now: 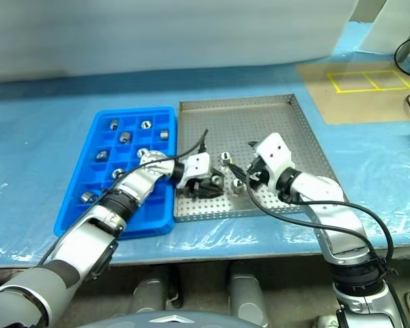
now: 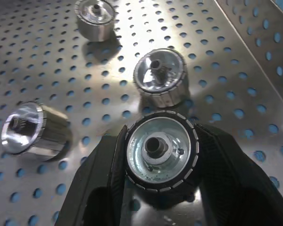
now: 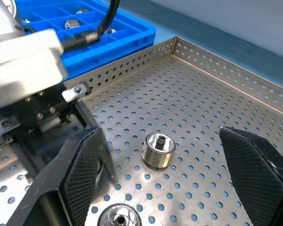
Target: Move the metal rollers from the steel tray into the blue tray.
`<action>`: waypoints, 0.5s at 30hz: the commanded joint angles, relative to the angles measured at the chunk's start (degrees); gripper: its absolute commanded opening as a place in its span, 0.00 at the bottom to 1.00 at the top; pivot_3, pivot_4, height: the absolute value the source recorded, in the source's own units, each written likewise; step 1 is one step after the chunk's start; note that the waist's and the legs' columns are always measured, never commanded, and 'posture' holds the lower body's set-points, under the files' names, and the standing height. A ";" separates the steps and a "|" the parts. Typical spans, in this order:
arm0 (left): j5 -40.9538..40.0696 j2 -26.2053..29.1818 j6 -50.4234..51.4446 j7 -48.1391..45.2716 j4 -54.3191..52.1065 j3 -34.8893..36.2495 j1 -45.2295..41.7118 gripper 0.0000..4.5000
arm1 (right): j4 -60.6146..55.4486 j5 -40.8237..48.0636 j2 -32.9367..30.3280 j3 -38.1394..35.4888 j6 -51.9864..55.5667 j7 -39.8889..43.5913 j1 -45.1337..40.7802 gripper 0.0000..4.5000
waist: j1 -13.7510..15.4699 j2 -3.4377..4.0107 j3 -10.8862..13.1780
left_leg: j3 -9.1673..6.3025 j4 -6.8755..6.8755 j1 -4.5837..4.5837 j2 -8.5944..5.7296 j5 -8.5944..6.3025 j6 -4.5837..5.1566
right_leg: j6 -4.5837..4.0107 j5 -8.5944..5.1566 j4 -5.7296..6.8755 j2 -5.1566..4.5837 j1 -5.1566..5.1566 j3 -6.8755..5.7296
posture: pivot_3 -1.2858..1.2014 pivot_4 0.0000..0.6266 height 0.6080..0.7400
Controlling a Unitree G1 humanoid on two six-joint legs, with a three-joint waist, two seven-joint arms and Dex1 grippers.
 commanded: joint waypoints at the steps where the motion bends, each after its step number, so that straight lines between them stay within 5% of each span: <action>1: -5.84 3.55 6.30 0.73 -13.94 6.17 1.87 0.43 | 0.16 1.20 0.41 0.72 -1.77 1.81 -2.15 0.91 | 0.01 -0.02 0.02 | 0.00 -0.02 -0.01 0.00 0.00 0.00 | 0.00 0.00 0.00 0.00 -0.02 0.00 | 0.39 0.24 1.00; 9: -13.11 14.74 24.11 9.81 -47.50 18.99 23.16 0.43 | 11.00 0.49 3.29 5.80 -7.53 7.82 -10.70 0.91 | 1.11 0.08 0.03 | 0.04 -0.31 0.10 0.09 0.09 -0.17 | -0.08 -0.03 0.00 0.01 -0.08 -0.07 | 0.48 0.24 1.00; 15: -15.52 18.73 30.40 16.58 -58.06 26.91 31.58 0.43 | 21.17 -0.60 7.27 10.32 -13.36 13.67 -18.24 0.91 | 4.84 0.04 0.05 | 0.01 -0.28 0.10 0.11 0.13 -0.23 | -0.08 -0.03 0.06 -0.01 -0.06 -0.08 | 0.56 0.24 1.00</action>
